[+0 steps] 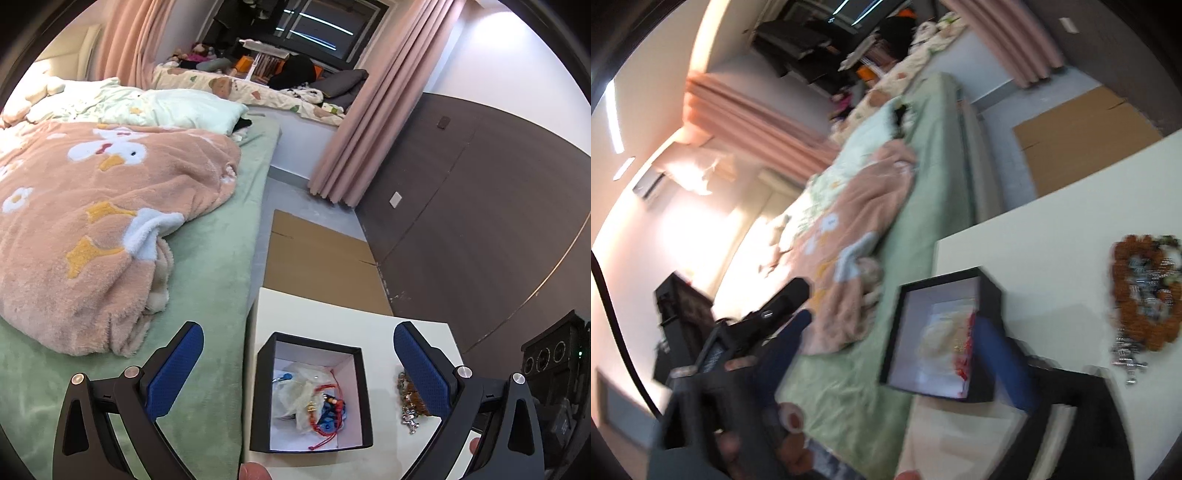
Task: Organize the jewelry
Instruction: 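Open both grippers over the box and withdraw from it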
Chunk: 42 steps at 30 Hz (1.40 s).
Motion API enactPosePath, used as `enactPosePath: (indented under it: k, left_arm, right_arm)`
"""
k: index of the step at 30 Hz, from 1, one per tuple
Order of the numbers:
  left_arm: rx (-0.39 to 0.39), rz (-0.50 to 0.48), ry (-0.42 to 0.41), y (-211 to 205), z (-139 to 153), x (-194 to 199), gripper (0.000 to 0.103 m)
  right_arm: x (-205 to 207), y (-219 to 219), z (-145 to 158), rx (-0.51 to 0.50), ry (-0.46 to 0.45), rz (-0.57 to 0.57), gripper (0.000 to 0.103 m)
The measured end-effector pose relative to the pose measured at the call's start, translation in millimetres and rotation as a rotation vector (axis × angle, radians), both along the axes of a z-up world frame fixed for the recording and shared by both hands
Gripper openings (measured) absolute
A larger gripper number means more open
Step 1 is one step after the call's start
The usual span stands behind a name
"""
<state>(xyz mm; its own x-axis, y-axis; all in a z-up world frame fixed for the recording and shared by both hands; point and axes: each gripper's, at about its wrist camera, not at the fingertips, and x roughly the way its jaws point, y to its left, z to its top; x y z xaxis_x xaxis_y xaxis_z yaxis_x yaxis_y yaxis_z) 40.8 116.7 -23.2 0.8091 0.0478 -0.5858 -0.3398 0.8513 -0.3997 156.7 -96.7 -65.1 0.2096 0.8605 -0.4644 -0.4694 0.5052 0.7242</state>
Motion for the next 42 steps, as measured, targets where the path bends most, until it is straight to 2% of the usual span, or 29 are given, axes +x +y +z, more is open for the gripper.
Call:
enactPosePath:
  k: [6,19,24,28,38,42]
  left_arm:
    - [-0.006,-0.031,-0.04,-11.2,3.4,0.3,0.103]
    - [0.055,-0.123,-0.026,-54.9,2.4,8.7,0.103]
    - [0.057,-0.15,-0.036,-73.1,3.4,11.2,0.103]
    - [0.08,-0.177,-0.038,-89.2,4.4,15.3,0.103]
    - [0.114,-0.232,0.005,-131.1,-2.7,24.9,0.103]
    - [0.093,-0.24,0.026,-138.3,-8.3,30.3,0.103]
  right_arm:
    - [0.7,-26.7,5.4,-0.054,-0.029,-0.074,0.103]
    - [-4.8,-83.3,18.9,-0.181,-0.112,-0.193,0.103]
    - [-4.2,-105.0,18.7,-0.204,-0.104,-0.215,0.103]
    - [-8.4,-123.5,24.2,-0.27,-0.135,-0.272,0.103]
    - [-8.5,-165.3,24.7,-0.31,-0.128,-0.324,0.103]
    - [-5.2,-179.4,22.4,-0.31,-0.104,-0.349,0.103]
